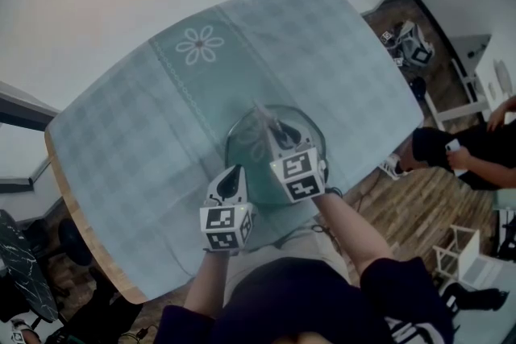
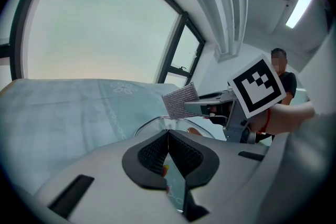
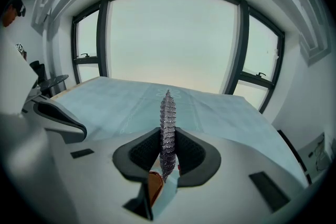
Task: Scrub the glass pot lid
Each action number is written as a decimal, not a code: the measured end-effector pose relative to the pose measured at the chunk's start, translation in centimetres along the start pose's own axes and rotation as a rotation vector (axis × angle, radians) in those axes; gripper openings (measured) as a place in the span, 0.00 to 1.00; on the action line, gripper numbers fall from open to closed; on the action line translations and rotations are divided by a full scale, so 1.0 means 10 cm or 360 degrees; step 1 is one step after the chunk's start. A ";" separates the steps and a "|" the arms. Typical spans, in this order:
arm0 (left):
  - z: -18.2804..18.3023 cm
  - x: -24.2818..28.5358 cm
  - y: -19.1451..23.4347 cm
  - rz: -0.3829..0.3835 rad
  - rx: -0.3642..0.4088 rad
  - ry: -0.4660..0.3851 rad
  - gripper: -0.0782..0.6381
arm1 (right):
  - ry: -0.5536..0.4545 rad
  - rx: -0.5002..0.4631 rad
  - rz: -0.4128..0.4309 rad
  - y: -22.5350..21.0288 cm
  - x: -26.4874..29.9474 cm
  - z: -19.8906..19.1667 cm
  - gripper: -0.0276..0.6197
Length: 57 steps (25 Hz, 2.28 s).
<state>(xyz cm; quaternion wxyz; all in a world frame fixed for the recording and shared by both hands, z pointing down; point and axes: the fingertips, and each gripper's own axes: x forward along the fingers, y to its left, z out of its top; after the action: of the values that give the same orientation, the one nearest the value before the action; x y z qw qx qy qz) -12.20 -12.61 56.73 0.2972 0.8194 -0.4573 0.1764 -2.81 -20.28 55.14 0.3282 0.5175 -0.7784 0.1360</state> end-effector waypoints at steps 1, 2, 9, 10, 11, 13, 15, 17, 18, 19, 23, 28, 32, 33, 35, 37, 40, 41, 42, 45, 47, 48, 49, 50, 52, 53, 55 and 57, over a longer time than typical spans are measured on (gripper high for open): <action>-0.01 0.01 0.01 -0.0001 -0.0001 0.0004 0.11 | 0.0011 -0.0007 0.0001 0.01 0.02 -0.02 0.17; -0.01 0.02 0.01 -0.0001 -0.0003 0.0006 0.11 | 0.0020 -0.0012 0.0003 0.02 0.04 -0.03 0.17; -0.10 0.05 0.06 0.0010 -0.0019 0.0033 0.11 | 0.0042 -0.0038 0.0012 0.11 0.14 -0.07 0.17; -0.11 0.04 0.08 0.0015 -0.0024 0.0035 0.11 | 0.0049 -0.0044 0.0019 0.13 0.16 -0.07 0.17; -0.11 0.03 0.08 0.0019 -0.0030 0.0035 0.11 | 0.0057 -0.0048 0.0028 0.15 0.16 -0.07 0.17; -0.12 0.01 0.09 0.0024 -0.0041 0.0035 0.11 | 0.0074 -0.0049 0.0050 0.18 0.17 -0.08 0.17; -0.11 0.00 0.09 0.0029 -0.0044 0.0033 0.11 | 0.0086 -0.0055 0.0072 0.22 0.17 -0.08 0.17; -0.11 -0.02 0.10 0.0033 -0.0043 0.0029 0.11 | 0.0092 -0.0073 0.0090 0.26 0.17 -0.08 0.17; -0.11 -0.04 0.10 0.0035 -0.0043 0.0026 0.11 | 0.0094 -0.0080 0.0096 0.29 0.17 -0.08 0.17; -0.11 -0.05 0.11 0.0036 -0.0044 0.0024 0.11 | 0.0097 -0.0081 0.0101 0.31 0.17 -0.09 0.17; -0.12 -0.09 0.12 0.0044 -0.0043 0.0014 0.11 | 0.0100 -0.0100 0.0126 0.40 0.15 -0.11 0.17; -0.11 -0.15 0.14 0.0050 -0.0041 0.0004 0.11 | 0.0106 -0.0117 0.0148 0.50 0.11 -0.14 0.17; -0.13 -0.19 0.14 0.0046 -0.0031 0.0009 0.11 | 0.0118 -0.0129 0.0153 0.56 0.07 -0.19 0.17; -0.14 -0.20 0.15 0.0046 -0.0028 0.0010 0.11 | 0.0121 -0.0134 0.0160 0.59 0.07 -0.20 0.17; -0.16 -0.22 0.15 0.0046 -0.0029 0.0010 0.11 | 0.0121 -0.0144 0.0172 0.65 0.05 -0.24 0.17; -0.19 -0.24 0.14 0.0047 -0.0033 0.0011 0.11 | 0.0123 -0.0155 0.0177 0.70 0.01 -0.27 0.17; -0.20 -0.28 0.13 0.0044 -0.0030 0.0006 0.11 | 0.0133 -0.0166 0.0182 0.77 -0.04 -0.32 0.17; -0.20 -0.30 0.13 0.0044 -0.0028 0.0002 0.11 | 0.0134 -0.0168 0.0185 0.80 -0.06 -0.34 0.17; -0.20 -0.32 0.13 0.0046 -0.0026 -0.0003 0.11 | 0.0134 -0.0169 0.0190 0.82 -0.08 -0.35 0.17; -0.21 -0.37 0.11 0.0051 -0.0023 -0.0008 0.11 | 0.0132 -0.0179 0.0200 0.88 -0.13 -0.40 0.17; -0.23 -0.39 0.11 0.0050 -0.0023 -0.0008 0.11 | 0.0137 -0.0178 0.0205 0.91 -0.16 -0.44 0.17; -0.24 -0.41 0.10 0.0050 -0.0023 -0.0007 0.11 | 0.0144 -0.0176 0.0209 0.93 -0.18 -0.47 0.17; -0.26 -0.42 0.10 0.0050 -0.0022 -0.0005 0.11 | 0.0150 -0.0176 0.0214 0.95 -0.19 -0.49 0.17; -0.27 -0.44 0.09 0.0050 -0.0021 -0.0003 0.11 | 0.0153 -0.0181 0.0219 0.97 -0.21 -0.51 0.17; -0.29 -0.46 0.07 0.0049 -0.0017 -0.0003 0.11 | 0.0157 -0.0197 0.0224 1.01 -0.26 -0.55 0.17; -0.29 -0.48 0.06 0.0050 -0.0015 -0.0005 0.11 | 0.0159 -0.0204 0.0225 1.03 -0.28 -0.57 0.17; -0.30 -0.50 0.04 0.0050 -0.0010 -0.0008 0.11 | 0.0163 -0.0213 0.0230 1.06 -0.32 -0.62 0.17; -0.31 -0.52 0.02 0.0050 -0.0006 -0.0012 0.11 | 0.0167 -0.0219 0.0232 1.09 -0.36 -0.66 0.17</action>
<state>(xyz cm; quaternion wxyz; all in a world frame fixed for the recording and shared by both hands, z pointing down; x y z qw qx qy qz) -15.15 -7.38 56.24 0.2943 0.8122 -0.4715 0.1771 -9.20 -9.45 59.15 0.3924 0.4280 -0.8033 0.1327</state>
